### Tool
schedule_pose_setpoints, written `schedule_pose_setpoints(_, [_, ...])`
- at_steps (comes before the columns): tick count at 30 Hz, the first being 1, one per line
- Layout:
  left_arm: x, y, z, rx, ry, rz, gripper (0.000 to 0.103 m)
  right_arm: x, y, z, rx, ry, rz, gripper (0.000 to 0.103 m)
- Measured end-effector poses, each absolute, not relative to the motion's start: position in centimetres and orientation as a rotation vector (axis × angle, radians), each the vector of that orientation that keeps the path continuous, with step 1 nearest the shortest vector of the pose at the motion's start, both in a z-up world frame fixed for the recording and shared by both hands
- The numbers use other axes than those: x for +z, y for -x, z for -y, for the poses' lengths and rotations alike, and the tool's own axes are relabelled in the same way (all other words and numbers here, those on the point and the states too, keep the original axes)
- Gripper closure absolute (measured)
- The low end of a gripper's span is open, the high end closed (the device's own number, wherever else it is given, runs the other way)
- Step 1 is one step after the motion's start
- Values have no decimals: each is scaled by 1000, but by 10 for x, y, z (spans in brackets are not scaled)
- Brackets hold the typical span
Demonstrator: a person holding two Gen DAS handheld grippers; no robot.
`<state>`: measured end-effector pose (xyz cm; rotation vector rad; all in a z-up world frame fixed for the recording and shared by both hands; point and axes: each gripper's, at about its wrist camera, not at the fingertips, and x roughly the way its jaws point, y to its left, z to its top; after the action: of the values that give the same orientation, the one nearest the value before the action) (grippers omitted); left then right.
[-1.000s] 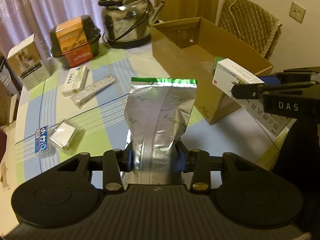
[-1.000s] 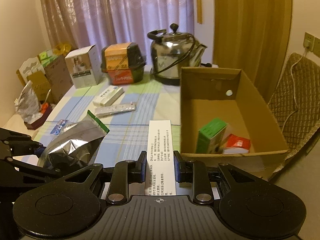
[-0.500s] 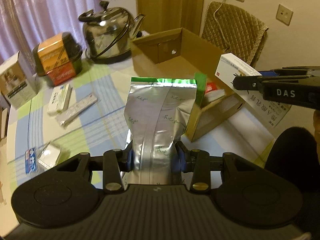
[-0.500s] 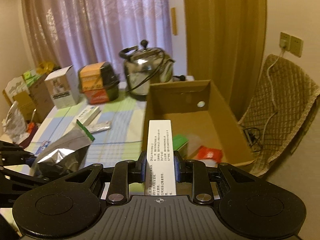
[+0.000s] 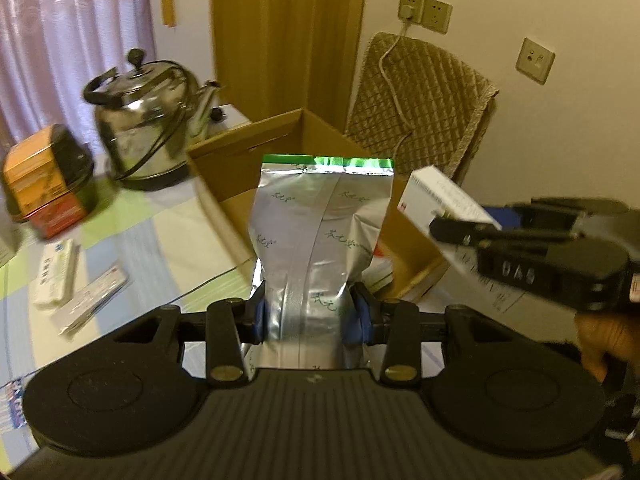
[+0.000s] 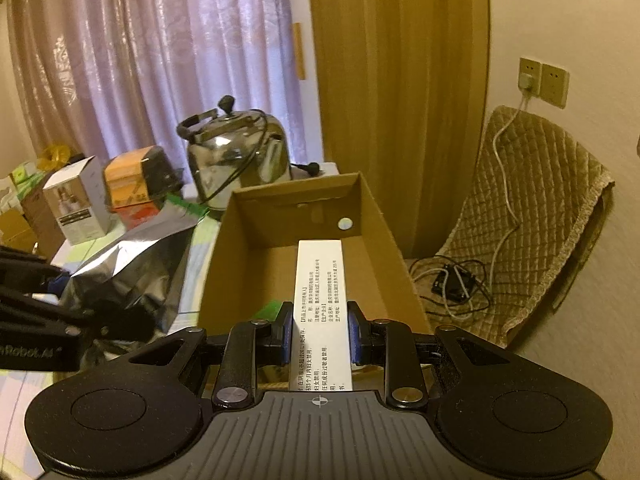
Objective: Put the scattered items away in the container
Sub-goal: 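Lift and carry the white box and foil bag toward the cardboard box with both tools, then lower both items into the cardboard box and open both tools to release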
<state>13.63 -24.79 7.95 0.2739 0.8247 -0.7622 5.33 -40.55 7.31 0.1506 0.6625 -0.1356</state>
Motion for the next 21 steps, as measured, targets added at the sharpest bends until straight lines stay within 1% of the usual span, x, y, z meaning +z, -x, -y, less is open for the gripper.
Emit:
schedule_pose_setpoints(5, [73,-156,277,-780,-263,-837,67,67,-63,418,-147,-155,-668,74])
schedule_pose_setpoints(11, [66,-183,304,-797,-176,-873,67,60,-74,433,-166,-175,-669,74])
schedule_pose_setpoints(14, [59,-191,319,-797,-198,-871,67,55,-77,438,-166,-176,-678,74])
schedule_pose_setpoints(21, [35,-208,332,-776,-148,-921,67,42,-88,445,-165,-179,-700,74])
